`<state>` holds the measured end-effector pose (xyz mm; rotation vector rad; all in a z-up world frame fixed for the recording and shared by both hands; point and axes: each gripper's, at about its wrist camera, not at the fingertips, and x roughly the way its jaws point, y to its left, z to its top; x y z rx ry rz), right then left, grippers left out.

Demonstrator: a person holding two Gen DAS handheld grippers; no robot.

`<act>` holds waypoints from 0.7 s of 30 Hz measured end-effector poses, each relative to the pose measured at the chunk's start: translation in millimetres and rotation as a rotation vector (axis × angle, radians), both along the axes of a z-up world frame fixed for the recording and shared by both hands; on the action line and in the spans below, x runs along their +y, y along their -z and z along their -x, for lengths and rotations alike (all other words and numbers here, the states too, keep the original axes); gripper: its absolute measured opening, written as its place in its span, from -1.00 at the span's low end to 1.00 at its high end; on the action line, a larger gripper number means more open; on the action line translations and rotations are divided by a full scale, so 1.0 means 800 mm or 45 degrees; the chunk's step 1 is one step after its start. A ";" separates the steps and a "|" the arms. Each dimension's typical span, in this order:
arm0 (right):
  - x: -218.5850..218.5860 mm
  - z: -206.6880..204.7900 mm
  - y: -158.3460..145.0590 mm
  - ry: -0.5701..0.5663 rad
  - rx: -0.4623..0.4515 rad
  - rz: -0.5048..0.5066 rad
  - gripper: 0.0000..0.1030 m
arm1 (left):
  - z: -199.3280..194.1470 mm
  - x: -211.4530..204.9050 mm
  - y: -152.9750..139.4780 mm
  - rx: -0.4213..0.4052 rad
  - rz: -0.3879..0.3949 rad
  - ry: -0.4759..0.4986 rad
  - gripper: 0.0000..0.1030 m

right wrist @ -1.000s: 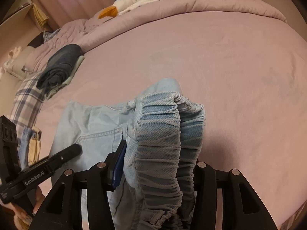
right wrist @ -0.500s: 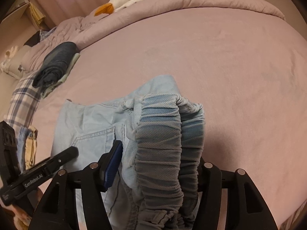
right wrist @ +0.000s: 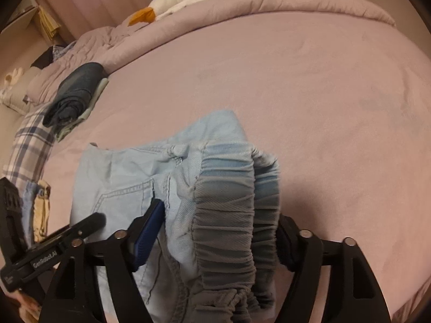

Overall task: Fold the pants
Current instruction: 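Open both grippers and withdraw them from the folded jeans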

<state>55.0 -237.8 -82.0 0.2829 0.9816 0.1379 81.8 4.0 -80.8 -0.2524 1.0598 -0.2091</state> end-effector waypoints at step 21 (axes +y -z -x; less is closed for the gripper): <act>-0.014 0.053 -0.072 0.050 -0.373 0.005 0.76 | 0.057 0.011 -0.077 -0.258 -0.091 -0.079 0.91</act>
